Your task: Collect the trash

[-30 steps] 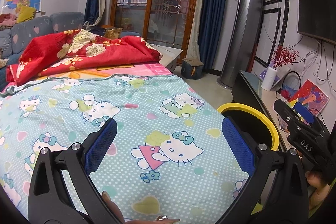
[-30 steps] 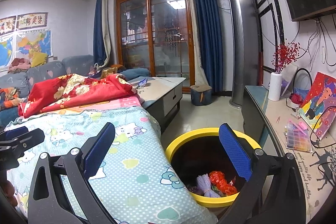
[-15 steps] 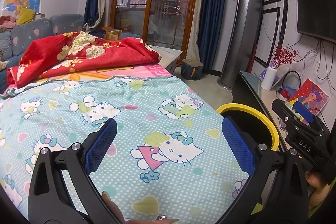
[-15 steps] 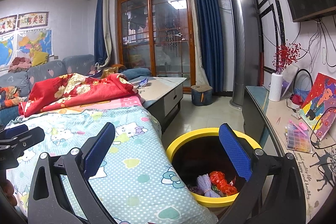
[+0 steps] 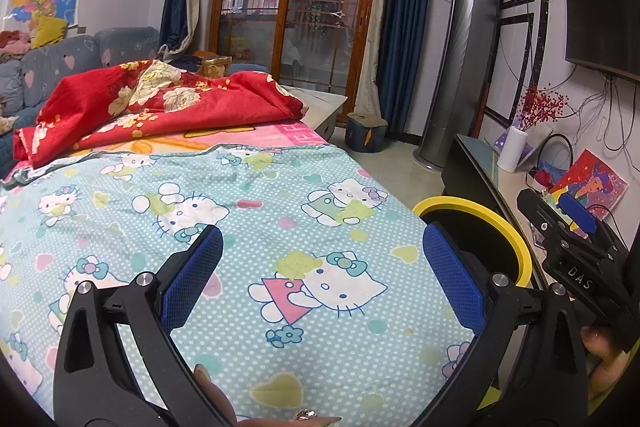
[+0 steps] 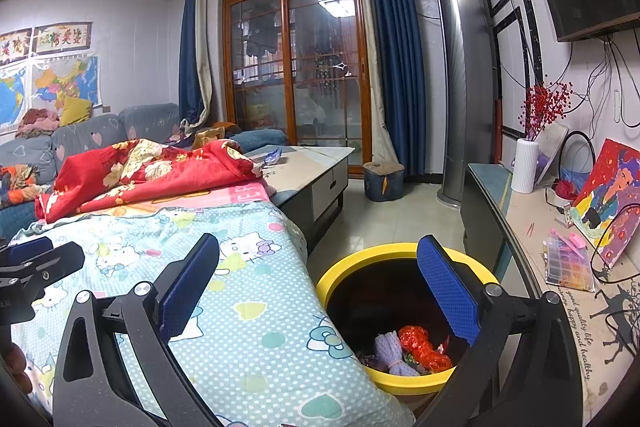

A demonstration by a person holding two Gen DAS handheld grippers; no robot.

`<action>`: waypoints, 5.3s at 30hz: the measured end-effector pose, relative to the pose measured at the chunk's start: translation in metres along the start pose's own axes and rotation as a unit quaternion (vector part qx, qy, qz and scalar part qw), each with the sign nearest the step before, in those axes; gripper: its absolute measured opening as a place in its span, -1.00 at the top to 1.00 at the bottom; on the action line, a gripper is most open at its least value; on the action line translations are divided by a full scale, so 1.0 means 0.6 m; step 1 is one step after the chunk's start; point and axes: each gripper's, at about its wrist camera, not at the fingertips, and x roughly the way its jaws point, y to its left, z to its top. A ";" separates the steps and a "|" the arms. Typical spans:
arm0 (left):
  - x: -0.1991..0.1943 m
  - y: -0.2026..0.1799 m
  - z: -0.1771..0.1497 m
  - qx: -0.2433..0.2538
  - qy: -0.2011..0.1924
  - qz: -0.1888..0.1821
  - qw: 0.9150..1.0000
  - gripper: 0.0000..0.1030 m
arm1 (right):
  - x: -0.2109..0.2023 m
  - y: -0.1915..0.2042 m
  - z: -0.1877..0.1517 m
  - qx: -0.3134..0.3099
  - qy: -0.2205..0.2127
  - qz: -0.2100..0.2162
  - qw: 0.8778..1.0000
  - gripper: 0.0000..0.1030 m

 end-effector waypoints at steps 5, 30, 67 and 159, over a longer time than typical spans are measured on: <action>0.002 0.001 0.000 0.000 0.003 -0.003 1.000 -0.79 | 0.000 0.000 0.001 0.000 0.000 0.000 1.000 -0.87; -0.051 0.399 0.035 -0.140 0.063 0.256 0.954 -0.79 | 0.085 0.355 0.079 -0.094 0.088 0.269 0.955 -0.87; -0.048 0.767 -0.084 -0.290 0.181 0.423 0.839 -0.81 | 0.218 0.819 -0.137 -0.270 0.309 0.305 0.859 -0.90; -0.109 0.684 -0.060 -0.258 0.079 0.436 0.858 -0.81 | 0.200 0.788 -0.085 -0.217 0.295 0.335 0.868 -0.88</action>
